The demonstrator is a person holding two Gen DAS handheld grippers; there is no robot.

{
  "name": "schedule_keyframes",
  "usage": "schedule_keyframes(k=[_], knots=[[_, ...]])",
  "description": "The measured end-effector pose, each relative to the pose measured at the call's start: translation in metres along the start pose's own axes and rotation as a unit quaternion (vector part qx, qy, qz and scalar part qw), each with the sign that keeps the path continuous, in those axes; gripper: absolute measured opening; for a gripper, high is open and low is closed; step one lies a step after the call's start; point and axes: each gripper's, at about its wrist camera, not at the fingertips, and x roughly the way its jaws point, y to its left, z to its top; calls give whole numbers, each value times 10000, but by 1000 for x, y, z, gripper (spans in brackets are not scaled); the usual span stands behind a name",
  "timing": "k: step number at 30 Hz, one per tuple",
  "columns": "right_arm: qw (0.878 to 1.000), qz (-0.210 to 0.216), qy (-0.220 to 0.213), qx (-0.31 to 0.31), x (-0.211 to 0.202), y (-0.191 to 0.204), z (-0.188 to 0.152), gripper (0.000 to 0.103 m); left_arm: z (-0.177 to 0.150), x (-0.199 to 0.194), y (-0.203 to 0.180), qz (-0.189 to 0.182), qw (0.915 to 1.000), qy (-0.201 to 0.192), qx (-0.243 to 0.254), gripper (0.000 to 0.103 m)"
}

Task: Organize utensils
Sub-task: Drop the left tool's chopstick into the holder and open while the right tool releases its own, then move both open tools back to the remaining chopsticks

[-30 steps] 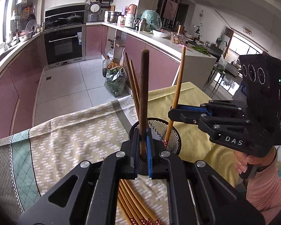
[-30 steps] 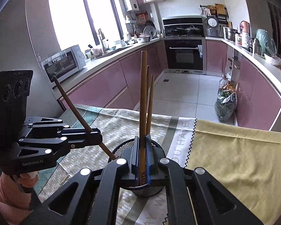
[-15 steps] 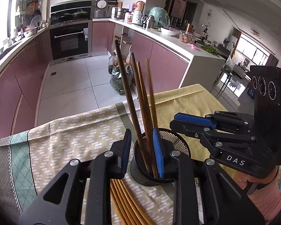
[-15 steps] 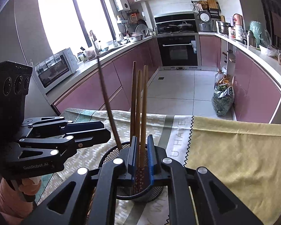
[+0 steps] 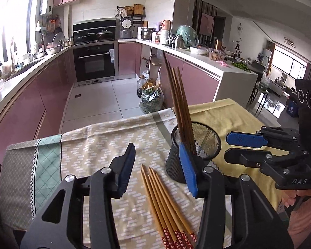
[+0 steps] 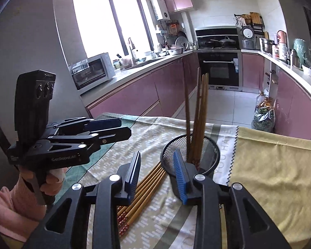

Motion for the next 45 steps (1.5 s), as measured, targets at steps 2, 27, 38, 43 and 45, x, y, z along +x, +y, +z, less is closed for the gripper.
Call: schedule_keyframes(k=[2, 27, 38, 43, 45], knots=[[9999, 74, 132, -16, 6, 8, -10, 32, -17, 1, 6, 7, 9999, 155, -54, 44], [9909, -98, 1217, 572, 68, 25, -79, 32, -119, 37, 15, 99, 9909, 1280, -406, 44], [9902, -384, 1311, 306, 77, 36, -83, 32, -120, 46, 12, 251, 9904, 1336, -245, 44], [9892, -477, 1362, 248, 80, 38, -83, 32, -118, 50, 12, 313, 9900, 1362, -183, 44], [9890, -501, 1371, 239, 81, 37, -83, 31, -118, 51, 12, 338, 9895, 1390, -180, 43]])
